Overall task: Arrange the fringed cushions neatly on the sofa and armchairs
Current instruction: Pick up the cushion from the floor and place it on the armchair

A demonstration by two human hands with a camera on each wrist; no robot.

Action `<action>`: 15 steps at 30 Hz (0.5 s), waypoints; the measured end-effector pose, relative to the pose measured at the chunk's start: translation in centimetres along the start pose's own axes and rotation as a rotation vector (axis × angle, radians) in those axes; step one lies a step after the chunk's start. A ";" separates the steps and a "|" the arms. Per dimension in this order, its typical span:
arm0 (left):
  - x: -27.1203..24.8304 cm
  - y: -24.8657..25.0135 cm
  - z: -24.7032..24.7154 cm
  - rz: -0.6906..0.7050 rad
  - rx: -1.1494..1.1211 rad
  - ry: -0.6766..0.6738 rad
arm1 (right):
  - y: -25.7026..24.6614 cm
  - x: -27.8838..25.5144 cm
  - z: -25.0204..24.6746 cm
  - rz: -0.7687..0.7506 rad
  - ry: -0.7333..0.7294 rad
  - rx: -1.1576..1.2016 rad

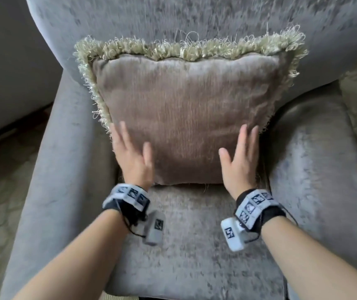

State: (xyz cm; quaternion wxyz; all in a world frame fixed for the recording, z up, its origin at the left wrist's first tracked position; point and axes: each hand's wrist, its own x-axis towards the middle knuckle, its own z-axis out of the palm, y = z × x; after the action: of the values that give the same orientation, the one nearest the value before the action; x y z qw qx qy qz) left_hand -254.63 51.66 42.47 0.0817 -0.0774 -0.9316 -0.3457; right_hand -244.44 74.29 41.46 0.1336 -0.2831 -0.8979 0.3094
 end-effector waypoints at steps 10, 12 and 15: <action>-2.7 -6.0 5.8 -0.444 0.039 -0.031 | 10.3 -3.1 2.4 0.485 -0.168 -0.063; -4.4 -5.5 5.9 -0.518 -0.138 -0.006 | 8.4 -4.9 3.5 0.443 -0.131 0.071; -6.3 -4.8 8.1 -0.337 -0.209 -0.176 | 6.1 -5.4 6.7 0.302 -0.257 0.137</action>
State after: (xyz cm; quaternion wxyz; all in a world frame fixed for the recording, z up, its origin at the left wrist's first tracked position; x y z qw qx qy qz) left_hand -250.23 52.86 32.09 -0.0672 0.0414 -0.8939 -0.4412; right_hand -240.28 71.78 32.07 -0.0110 -0.3632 -0.8318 0.4197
